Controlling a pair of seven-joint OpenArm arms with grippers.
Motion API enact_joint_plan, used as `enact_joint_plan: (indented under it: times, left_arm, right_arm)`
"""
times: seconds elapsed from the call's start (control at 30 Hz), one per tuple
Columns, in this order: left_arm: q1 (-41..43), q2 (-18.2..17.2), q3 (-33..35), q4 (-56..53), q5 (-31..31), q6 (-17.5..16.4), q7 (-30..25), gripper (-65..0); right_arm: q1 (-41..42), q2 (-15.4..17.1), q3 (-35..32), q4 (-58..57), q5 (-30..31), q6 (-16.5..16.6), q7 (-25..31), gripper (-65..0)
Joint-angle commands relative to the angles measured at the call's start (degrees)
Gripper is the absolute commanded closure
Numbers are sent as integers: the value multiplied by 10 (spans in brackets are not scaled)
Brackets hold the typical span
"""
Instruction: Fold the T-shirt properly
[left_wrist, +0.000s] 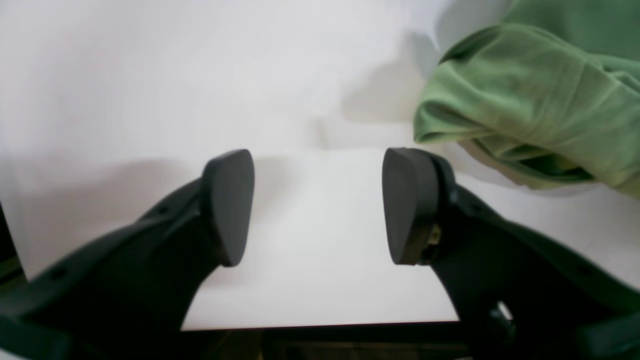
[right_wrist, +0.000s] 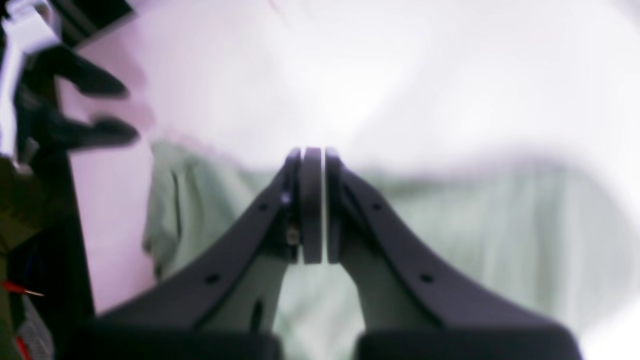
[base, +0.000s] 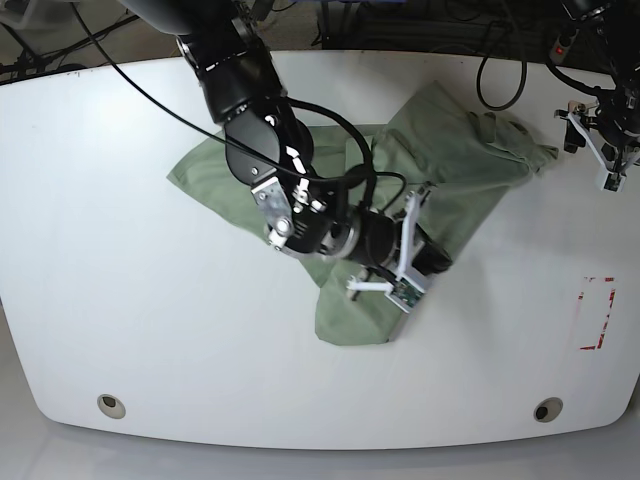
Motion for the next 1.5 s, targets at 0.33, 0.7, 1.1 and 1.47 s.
enact_joint_plan:
  times: [0.33,0.7,1.1,1.47]
  left_arm:
    - [12,8,-6,27,-3,1,-6,-367]
    - [9,9,-3,25,-3,1,-7,-367]
    - [9,8,-2,25,26,1,-7,-367]
    - [9,8,-2,25,29,1,-7,-367]
  right_arm:
    - [43,-3,19,-97,63,-15,45,-347]
    - [-123,99,83,-44,181,-31,45,-466]
    - [-218,166,90,-44,284,-40,47,-466]
    - [-220,165,88,-44,283,-41,47,-466]
